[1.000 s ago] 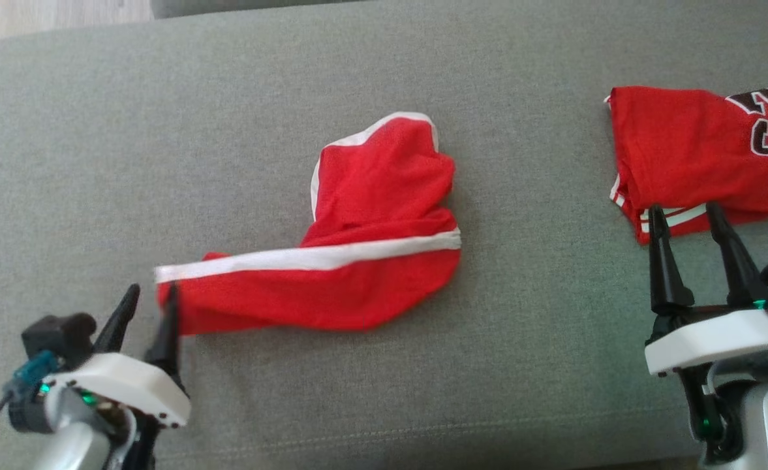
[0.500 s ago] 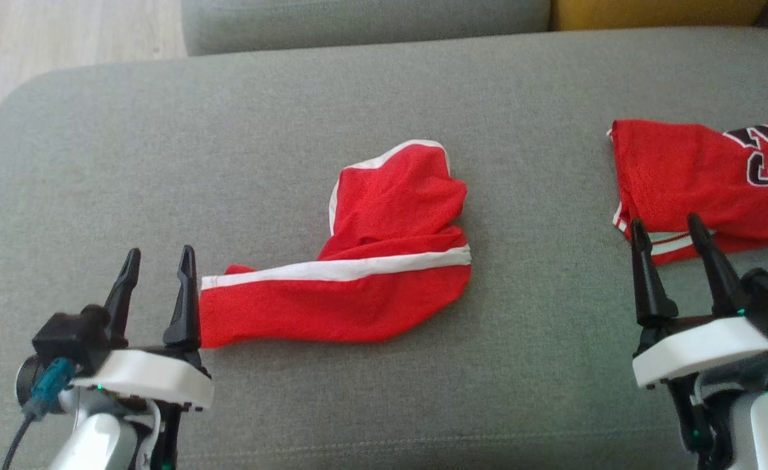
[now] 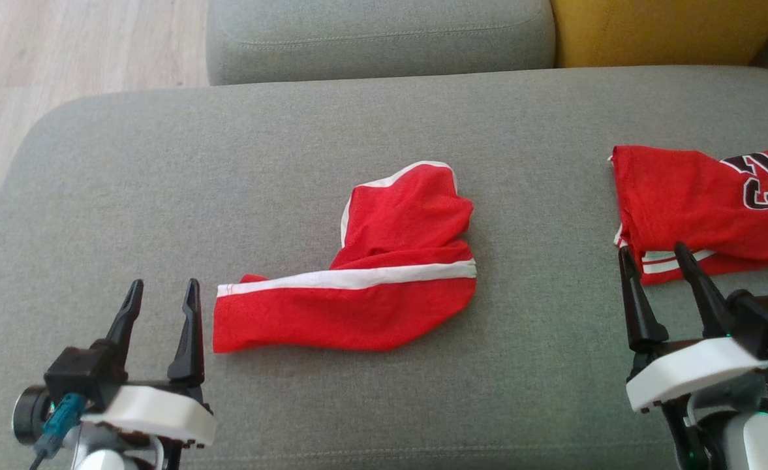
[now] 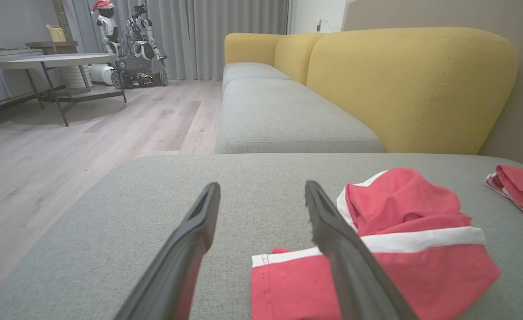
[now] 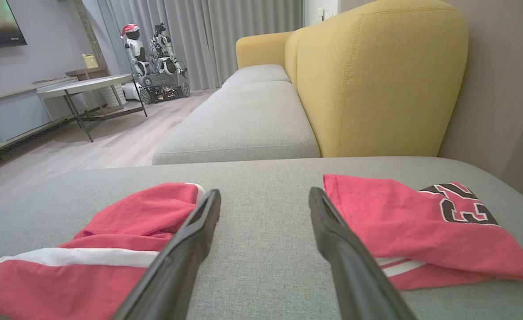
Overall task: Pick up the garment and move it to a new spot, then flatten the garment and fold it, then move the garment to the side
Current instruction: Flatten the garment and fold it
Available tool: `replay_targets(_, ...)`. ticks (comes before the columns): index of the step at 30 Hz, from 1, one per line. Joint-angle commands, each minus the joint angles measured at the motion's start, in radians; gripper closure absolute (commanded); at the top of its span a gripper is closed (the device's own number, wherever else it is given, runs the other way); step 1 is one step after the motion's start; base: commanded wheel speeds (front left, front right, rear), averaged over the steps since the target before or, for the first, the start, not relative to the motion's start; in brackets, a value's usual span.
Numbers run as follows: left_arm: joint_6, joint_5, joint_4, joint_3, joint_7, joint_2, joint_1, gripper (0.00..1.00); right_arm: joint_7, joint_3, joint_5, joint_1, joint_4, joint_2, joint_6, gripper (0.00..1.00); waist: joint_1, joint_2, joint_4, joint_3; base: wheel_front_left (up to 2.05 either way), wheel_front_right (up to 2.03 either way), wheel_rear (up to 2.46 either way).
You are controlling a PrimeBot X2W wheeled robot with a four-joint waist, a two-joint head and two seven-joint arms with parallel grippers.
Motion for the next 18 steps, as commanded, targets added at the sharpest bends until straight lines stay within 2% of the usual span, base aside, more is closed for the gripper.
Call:
replay_targets(1,0.009,0.008,-0.036,0.043,0.002,0.027,-0.039,0.0,0.003,0.025,-0.002,-0.019,-0.043,-0.005,-0.001,0.0,0.0,0.0,0.001,0.0,0.0,0.0,0.0)
replay_targets(13,0.014,0.003,-0.041,0.041,0.005,0.03,-0.042,0.0,0.007,0.022,0.001,-0.023,-0.048,-0.005,-0.001,0.0,0.0,0.0,0.002,0.009,0.0,0.0,0.0)
replay_targets(18,-0.005,-0.009,-0.025,0.035,0.018,0.028,-0.077,0.0,0.005,0.019,0.003,-0.029,-0.052,-0.005,-0.001,0.0,0.0,0.0,0.003,0.027,0.0,0.0,0.0)
